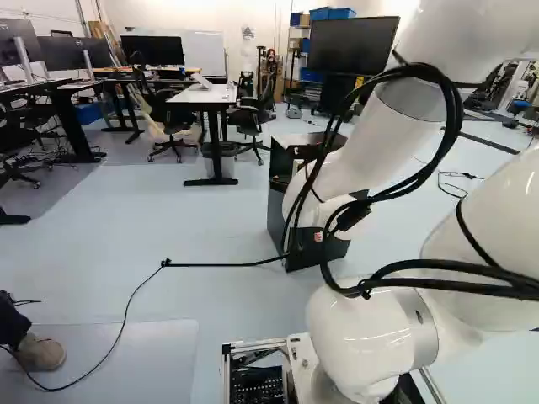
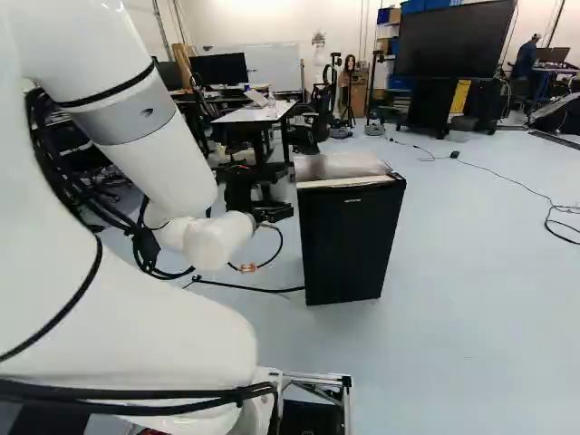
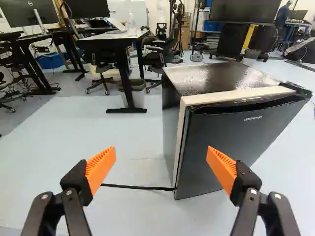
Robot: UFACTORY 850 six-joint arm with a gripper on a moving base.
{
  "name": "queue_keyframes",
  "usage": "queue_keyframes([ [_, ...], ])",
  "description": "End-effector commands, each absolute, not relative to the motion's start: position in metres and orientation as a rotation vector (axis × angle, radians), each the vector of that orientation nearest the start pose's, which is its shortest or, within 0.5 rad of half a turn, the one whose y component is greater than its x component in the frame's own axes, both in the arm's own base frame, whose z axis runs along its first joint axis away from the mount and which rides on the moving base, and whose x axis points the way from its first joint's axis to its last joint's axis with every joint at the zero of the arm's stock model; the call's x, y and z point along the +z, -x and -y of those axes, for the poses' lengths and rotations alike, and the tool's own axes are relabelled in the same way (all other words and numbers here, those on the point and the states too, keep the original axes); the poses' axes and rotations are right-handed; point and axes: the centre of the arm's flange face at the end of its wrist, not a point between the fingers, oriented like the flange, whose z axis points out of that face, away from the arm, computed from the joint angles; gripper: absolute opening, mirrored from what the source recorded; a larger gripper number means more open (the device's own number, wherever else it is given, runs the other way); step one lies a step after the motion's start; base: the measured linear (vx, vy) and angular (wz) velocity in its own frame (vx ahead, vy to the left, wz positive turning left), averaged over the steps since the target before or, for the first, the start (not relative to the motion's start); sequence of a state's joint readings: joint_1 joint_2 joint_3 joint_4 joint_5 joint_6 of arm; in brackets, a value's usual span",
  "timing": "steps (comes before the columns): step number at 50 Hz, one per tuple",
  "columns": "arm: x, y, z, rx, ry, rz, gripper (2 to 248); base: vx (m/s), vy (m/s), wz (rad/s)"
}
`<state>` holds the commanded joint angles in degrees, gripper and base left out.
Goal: Open the fridge door
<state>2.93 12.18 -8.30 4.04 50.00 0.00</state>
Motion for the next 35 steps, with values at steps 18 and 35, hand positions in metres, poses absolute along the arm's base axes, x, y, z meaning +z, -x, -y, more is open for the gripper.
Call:
queue_keyframes([
  [18, 0.370, -0.307, -0.025, -1.793, 2.543, -0.060, 247, 0.000, 0.000, 0.000],
  [35, 0.367, -0.325, -0.042, -1.800, 2.523, -0.076, 247, 0.000, 0.000, 0.000],
])
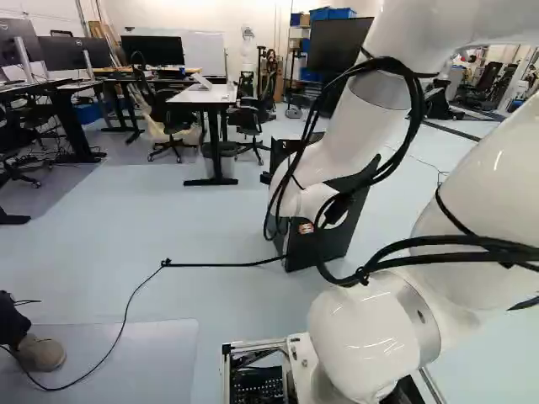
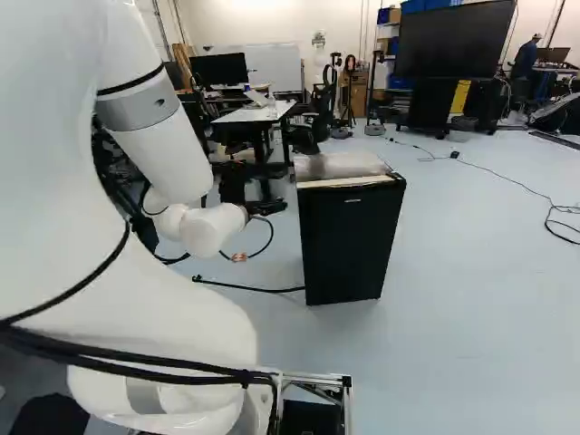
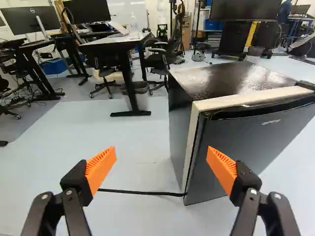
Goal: Open the fridge door
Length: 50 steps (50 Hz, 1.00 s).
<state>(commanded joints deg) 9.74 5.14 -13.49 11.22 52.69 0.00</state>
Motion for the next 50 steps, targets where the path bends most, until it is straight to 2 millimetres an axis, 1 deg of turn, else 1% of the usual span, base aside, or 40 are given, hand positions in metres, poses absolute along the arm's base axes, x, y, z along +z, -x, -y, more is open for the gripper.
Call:
queue_keyframes([
  [22, 0.354, -0.350, -0.056, -1.834, 2.511, -0.124, 247, 0.000, 0.000, 0.000],
  [50, 0.337, -0.371, -0.052, -1.937, 2.506, -0.258, 247, 0.000, 0.000, 0.000],
])
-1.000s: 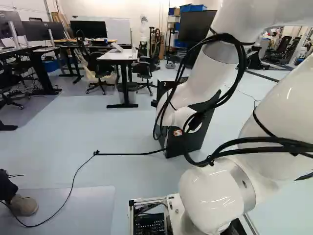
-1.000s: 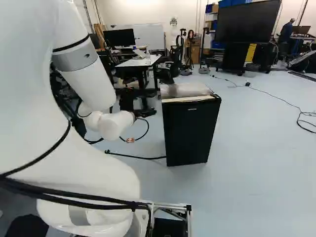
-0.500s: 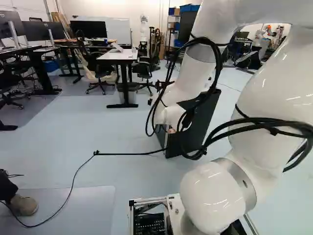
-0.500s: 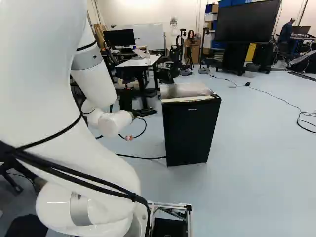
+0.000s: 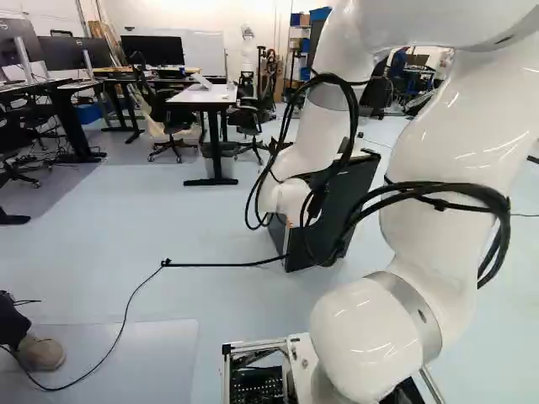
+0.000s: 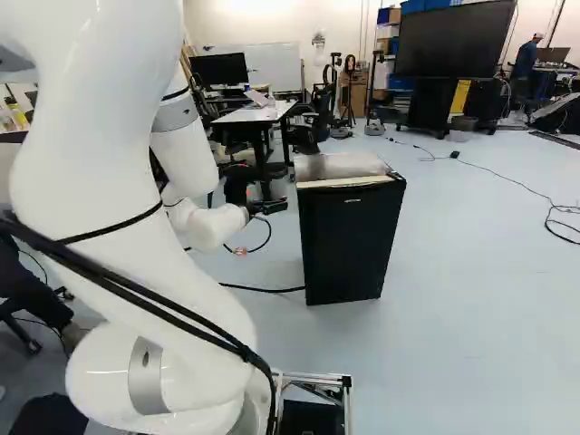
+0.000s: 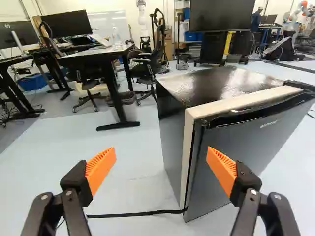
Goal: Open the fridge door
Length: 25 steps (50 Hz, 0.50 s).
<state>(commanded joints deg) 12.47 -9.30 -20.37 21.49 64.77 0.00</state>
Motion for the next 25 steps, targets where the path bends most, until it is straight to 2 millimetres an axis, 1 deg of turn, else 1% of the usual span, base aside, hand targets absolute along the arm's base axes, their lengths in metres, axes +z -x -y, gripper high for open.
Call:
queue_keyframes([
  [25, 0.320, -0.386, -0.045, -2.043, 2.501, -0.373, 247, 0.000, 0.000, 0.000],
])
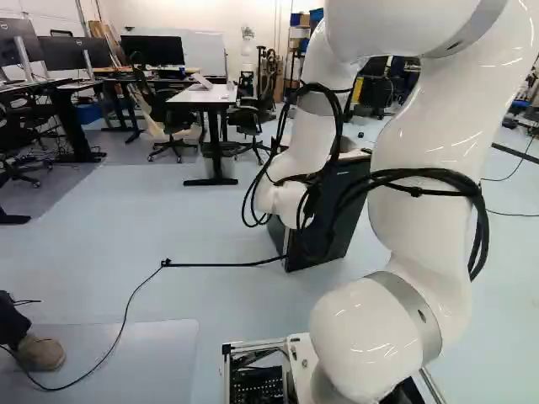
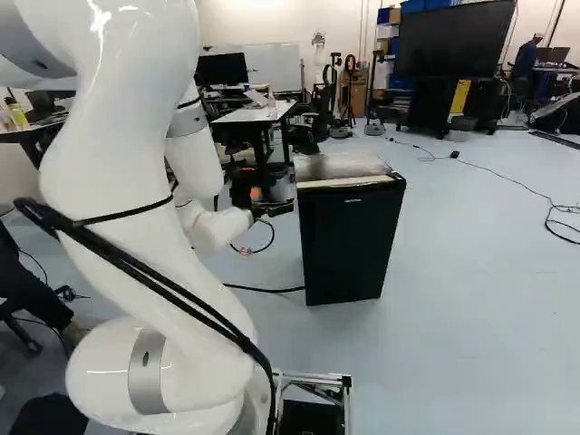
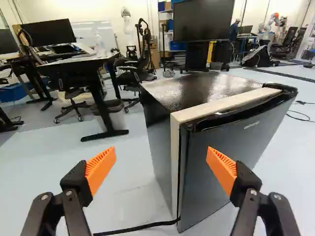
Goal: Open the fridge door
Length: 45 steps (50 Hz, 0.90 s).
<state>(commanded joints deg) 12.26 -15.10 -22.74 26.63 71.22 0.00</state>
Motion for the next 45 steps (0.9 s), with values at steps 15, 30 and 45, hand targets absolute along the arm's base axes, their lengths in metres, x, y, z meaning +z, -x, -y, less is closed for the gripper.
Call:
queue_keyframes([
  [15, 0.309, -0.393, -0.040, -2.112, 2.497, -0.436, 247, 0.000, 0.000, 0.000],
  [30, 0.298, -0.399, -0.036, -2.184, 2.494, -0.495, 247, 0.000, 0.000, 0.000],
  [45, 0.286, -0.403, -0.032, -2.234, 2.506, -0.546, 247, 0.000, 0.000, 0.000],
])
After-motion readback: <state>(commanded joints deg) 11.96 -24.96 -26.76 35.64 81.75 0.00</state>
